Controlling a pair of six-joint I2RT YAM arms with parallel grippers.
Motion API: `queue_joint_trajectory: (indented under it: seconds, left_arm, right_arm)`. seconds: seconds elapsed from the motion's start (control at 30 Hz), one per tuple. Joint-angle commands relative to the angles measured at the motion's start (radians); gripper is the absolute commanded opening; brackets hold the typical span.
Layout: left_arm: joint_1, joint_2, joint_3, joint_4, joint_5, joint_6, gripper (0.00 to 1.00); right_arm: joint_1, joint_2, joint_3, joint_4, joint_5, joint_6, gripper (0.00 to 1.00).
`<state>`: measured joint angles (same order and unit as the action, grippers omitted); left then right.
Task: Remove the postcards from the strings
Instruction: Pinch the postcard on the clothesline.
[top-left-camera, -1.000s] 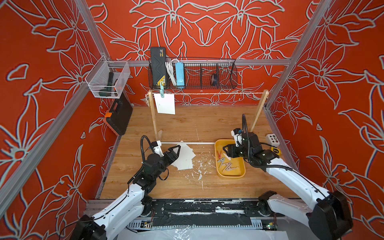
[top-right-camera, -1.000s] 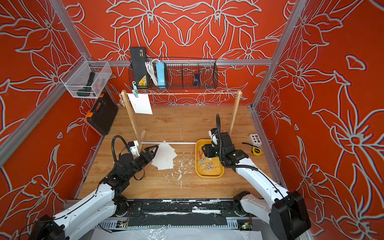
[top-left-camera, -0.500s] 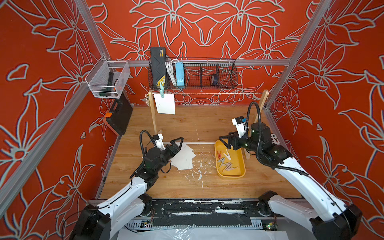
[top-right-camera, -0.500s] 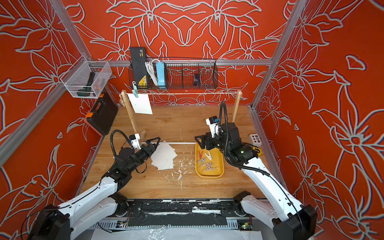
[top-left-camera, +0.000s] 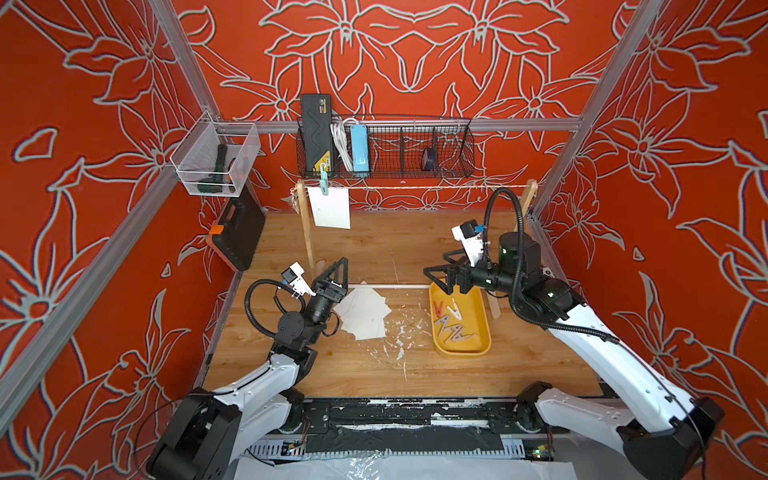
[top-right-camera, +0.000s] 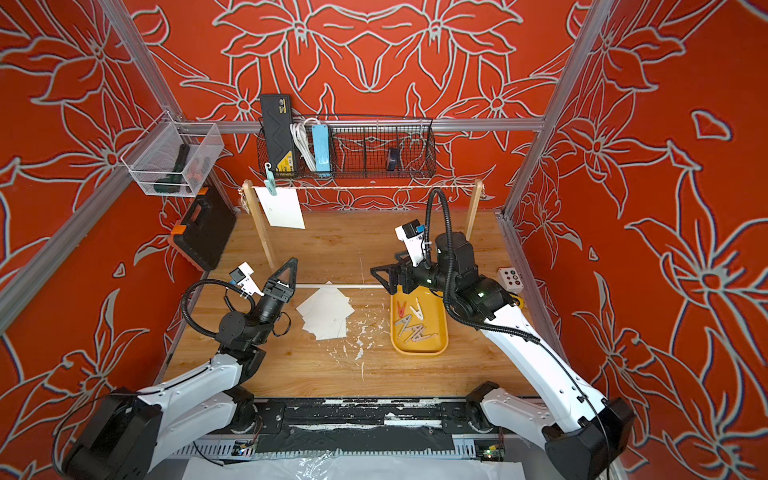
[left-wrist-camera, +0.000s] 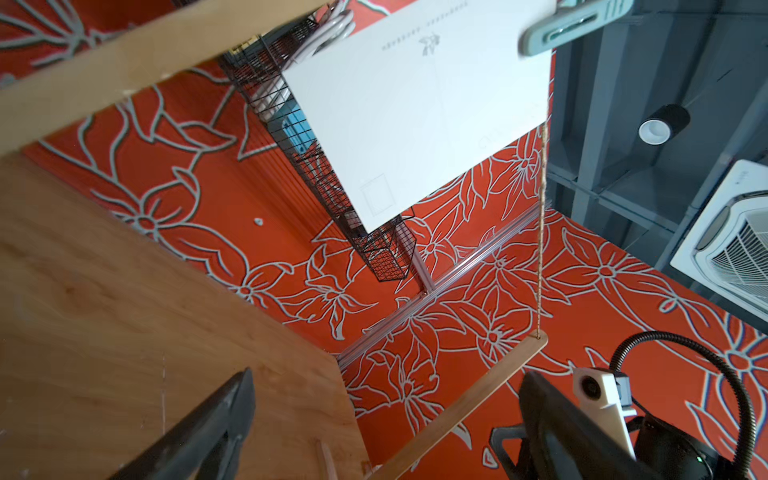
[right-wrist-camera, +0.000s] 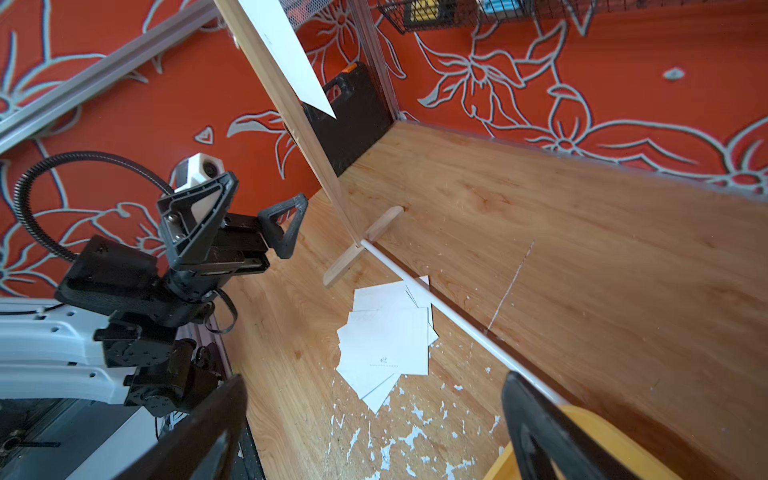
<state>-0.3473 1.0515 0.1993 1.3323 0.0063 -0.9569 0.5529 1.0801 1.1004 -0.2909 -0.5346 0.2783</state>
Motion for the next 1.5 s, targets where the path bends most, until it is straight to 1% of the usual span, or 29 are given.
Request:
queue_joint_trajectory:
  seconds: [0.0, 0.07, 0.13, 0.17, 0.23, 0.4, 0.53, 0.67, 0.8, 0.93, 1.17, 1.23, 1.37, 1.4, 1.47]
  left_arm:
    - [0.014, 0.079, 0.033, 0.323, 0.025, 0.022, 0.97]
    - [0.022, 0.156, 0.052, 0.448, 0.032, 0.013, 0.97]
    - [0.041, 0.232, 0.087, 0.502, 0.042, -0.035, 0.97]
    - [0.049, 0.254, 0.104, 0.502, 0.054, -0.049, 0.97]
    - [0.054, 0.283, 0.138, 0.502, 0.066, -0.032, 0.97]
    - [0.076, 0.315, 0.19, 0.502, 0.051, -0.005, 0.97]
    - [0.109, 0.364, 0.246, 0.502, 0.05, -0.035, 0.97]
    - [0.12, 0.395, 0.296, 0.502, 0.063, -0.035, 0.97]
    - [0.139, 0.452, 0.331, 0.503, 0.059, -0.098, 0.97]
    - [0.14, 0.451, 0.351, 0.504, 0.083, -0.077, 0.97]
    - [0.14, 0.379, 0.351, 0.503, 0.135, 0.005, 0.96]
    - [0.14, 0.367, 0.353, 0.504, 0.159, 0.01, 0.94]
    - [0.14, 0.335, 0.33, 0.504, 0.16, 0.016, 0.9]
    - [0.14, 0.329, 0.327, 0.504, 0.163, 0.014, 0.88]
    - [0.14, 0.32, 0.318, 0.503, 0.161, 0.002, 0.81]
  right_arm:
    - [0.01, 0.021, 0.039, 0.035, -0.045, -0.026, 0.95]
    - [0.016, 0.032, 0.048, 0.043, -0.052, -0.025, 0.94]
    - [0.02, 0.038, 0.05, 0.058, -0.06, -0.02, 0.94]
    - [0.023, 0.04, 0.051, 0.062, -0.062, -0.02, 0.94]
    - [0.028, 0.042, 0.058, 0.061, -0.061, -0.025, 0.94]
    - [0.031, 0.042, 0.065, 0.061, -0.068, -0.031, 0.94]
    - [0.035, 0.048, 0.067, 0.07, -0.075, -0.03, 0.93]
    - [0.038, 0.049, 0.07, 0.069, -0.075, -0.032, 0.94]
    - [0.04, 0.047, 0.081, 0.069, -0.079, -0.036, 0.93]
    - [0.042, 0.043, 0.092, 0.053, -0.077, -0.047, 0.93]
    - [0.043, 0.043, 0.078, 0.056, -0.078, -0.045, 0.92]
    - [0.044, 0.043, 0.075, 0.061, -0.076, -0.042, 0.92]
    - [0.047, 0.049, 0.077, 0.063, -0.074, -0.035, 0.92]
    - [0.047, 0.049, 0.077, 0.063, -0.073, -0.034, 0.92]
    - [0.047, 0.05, 0.074, 0.064, -0.071, -0.034, 0.92]
